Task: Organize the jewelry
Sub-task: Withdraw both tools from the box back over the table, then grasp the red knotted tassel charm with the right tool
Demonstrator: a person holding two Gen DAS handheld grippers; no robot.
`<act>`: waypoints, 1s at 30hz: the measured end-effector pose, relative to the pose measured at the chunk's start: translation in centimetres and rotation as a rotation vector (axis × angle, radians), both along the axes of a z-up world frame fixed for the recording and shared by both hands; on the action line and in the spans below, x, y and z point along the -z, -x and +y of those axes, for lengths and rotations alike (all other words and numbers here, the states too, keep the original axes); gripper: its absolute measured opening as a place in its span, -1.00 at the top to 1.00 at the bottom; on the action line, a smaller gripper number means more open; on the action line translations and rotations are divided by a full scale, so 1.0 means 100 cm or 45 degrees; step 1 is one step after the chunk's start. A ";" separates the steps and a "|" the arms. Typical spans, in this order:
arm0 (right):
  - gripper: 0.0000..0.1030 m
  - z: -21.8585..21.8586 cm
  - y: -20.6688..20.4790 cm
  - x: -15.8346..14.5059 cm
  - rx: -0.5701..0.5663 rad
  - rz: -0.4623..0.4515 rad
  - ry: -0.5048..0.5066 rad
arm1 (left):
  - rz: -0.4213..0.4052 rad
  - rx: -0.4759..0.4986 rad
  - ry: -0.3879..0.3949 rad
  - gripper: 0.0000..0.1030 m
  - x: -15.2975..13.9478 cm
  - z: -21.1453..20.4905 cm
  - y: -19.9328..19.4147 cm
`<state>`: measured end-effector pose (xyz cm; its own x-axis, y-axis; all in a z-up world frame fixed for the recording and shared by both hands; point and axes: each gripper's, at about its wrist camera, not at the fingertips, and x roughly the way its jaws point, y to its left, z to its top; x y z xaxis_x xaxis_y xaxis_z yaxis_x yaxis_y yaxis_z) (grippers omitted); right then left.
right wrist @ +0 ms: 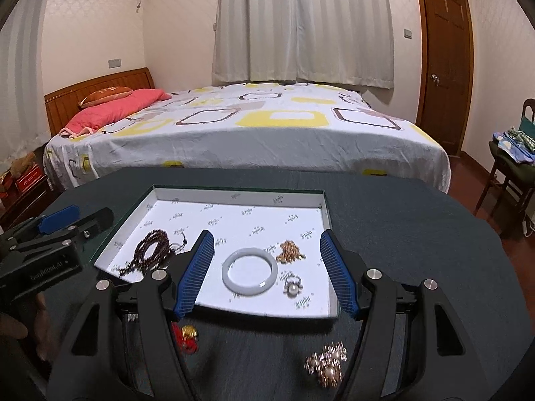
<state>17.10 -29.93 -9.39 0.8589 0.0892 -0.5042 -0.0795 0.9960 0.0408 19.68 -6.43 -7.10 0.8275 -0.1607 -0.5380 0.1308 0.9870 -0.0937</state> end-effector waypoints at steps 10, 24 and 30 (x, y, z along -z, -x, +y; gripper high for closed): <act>-0.25 -0.011 0.047 0.016 0.038 0.039 0.005 | 0.022 -0.070 0.024 -0.43 0.015 0.024 0.039; -0.25 -0.002 0.062 0.040 0.006 0.102 -0.012 | 0.110 -0.094 -0.013 -0.43 0.043 0.037 0.058; -0.25 0.016 0.052 0.048 -0.047 0.128 -0.008 | 0.136 -0.081 -0.024 -0.43 0.050 0.039 0.055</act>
<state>11.88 -28.36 -14.19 0.8001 0.1231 -0.5871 -0.1112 0.9922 0.0566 14.21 -2.48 -12.14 0.7737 -0.0983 -0.6259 0.0578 0.9947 -0.0847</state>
